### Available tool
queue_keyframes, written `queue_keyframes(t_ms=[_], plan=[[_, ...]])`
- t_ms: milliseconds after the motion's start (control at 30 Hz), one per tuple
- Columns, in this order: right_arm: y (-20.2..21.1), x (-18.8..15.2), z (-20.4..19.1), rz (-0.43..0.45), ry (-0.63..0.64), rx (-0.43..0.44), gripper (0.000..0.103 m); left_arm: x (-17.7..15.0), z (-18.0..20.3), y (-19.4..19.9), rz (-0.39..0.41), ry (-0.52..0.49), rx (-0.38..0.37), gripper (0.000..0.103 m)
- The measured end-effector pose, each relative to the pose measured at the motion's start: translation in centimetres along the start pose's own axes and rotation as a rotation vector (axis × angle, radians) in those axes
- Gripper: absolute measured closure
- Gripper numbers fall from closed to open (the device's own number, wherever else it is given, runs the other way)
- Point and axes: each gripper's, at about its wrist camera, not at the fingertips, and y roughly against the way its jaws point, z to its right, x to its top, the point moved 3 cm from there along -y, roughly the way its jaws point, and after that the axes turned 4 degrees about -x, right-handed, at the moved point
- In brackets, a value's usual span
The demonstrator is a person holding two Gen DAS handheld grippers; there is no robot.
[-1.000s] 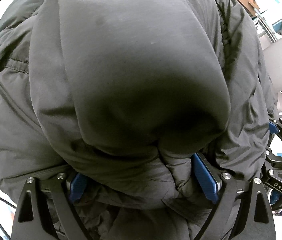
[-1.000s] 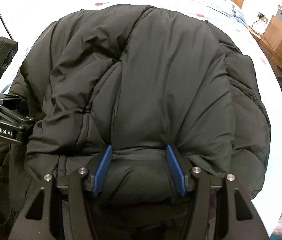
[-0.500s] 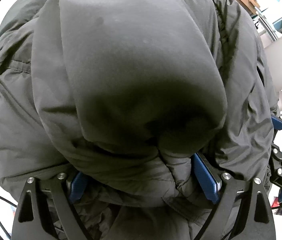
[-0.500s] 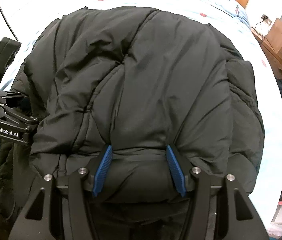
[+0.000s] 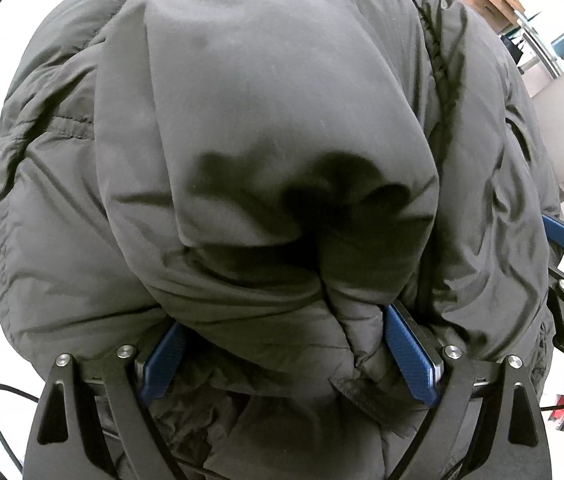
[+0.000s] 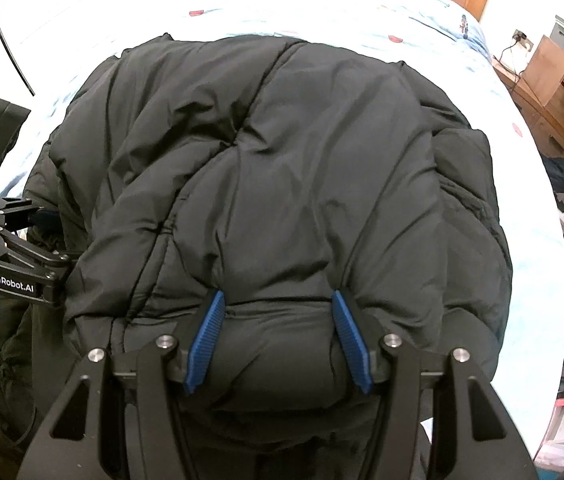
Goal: Fold large clothes
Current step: 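Carry the held shoulder edge with both grippers over onto the hem, then open both grippers and release the folded coat onto the bed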
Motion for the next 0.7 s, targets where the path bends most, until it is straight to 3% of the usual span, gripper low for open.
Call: queue_keyframes(t_ms=[333,700], plan=[[-0.6,-1.4,-0.8,-0.002,0.006,-0.017,0.048,-1.7,0.3,-0.6,0.046,-0.008,-0.002,0.011],[0.8,-4.0,-1.8,0.091,-0.024,-0.034,0.048,-5.5,0.8,1.6,0.166,-0.017,0.021,0.011]])
